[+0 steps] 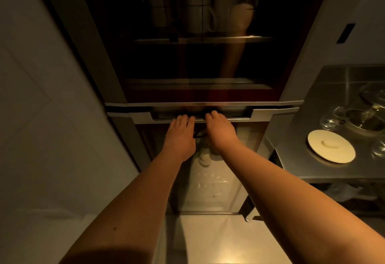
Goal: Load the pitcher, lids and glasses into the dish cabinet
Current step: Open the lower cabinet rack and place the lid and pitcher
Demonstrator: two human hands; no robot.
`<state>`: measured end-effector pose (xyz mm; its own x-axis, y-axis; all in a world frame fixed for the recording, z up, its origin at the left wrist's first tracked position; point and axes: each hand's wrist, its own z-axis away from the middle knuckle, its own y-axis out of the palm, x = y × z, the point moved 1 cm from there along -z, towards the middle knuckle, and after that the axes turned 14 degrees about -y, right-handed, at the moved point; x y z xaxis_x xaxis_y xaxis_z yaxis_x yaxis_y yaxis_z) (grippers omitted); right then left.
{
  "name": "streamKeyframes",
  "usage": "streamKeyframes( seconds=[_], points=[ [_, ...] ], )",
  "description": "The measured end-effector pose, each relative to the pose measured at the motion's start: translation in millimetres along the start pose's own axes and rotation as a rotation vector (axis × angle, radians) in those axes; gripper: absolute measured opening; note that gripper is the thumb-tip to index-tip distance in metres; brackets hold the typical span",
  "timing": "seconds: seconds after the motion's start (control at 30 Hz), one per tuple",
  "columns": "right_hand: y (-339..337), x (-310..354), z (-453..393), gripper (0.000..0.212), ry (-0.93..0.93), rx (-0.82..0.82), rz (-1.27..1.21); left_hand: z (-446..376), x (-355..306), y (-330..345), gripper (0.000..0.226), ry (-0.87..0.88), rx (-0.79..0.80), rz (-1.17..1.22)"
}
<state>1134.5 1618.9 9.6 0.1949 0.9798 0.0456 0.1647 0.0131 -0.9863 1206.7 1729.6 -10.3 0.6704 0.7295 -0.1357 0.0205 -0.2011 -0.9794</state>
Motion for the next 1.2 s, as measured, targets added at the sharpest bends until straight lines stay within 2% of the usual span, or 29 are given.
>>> streamKeyframes(
  seconds=[0.1, 0.3, 0.5, 0.63, 0.73, 0.97, 1.2],
  points=[
    [6.5, -0.5, 16.8, 0.055, -0.015, -0.084, -0.038, 22.2, -0.7, 5.4, 0.074, -0.005, -0.029, -0.025],
    [20.0, -3.0, 67.4, 0.057, -0.179, -0.2, 0.012, 72.5, -15.1, 14.4, 0.083, -0.057, -0.036, -0.119],
    [14.7, 5.1, 92.2, 0.062, -0.195, -0.317, -0.154, 97.7, -22.0, -11.0, 0.079, -0.008, 0.008, -0.163],
    [7.8, 14.3, 88.0, 0.065, -0.224, -0.291, -0.121, 93.4, -14.0, -37.9, 0.074, 0.008, -0.018, -0.198],
    [8.3, 17.1, 83.4, 0.062, -0.187, -0.259, -0.086, 86.2, -15.1, -46.0, 0.07, 0.04, 0.048, -0.176],
    [0.5, 15.9, 92.3, 0.045, -0.18, -0.356, -0.029, 86.4, -15.0, -49.6, 0.07, 0.15, 0.116, -0.035],
    [0.9, 26.2, 98.4, 0.03, -0.06, -0.47, -0.16, 95.1, -13.1, -68.8, 0.067, 0.3, 0.253, 0.012]
  ],
)
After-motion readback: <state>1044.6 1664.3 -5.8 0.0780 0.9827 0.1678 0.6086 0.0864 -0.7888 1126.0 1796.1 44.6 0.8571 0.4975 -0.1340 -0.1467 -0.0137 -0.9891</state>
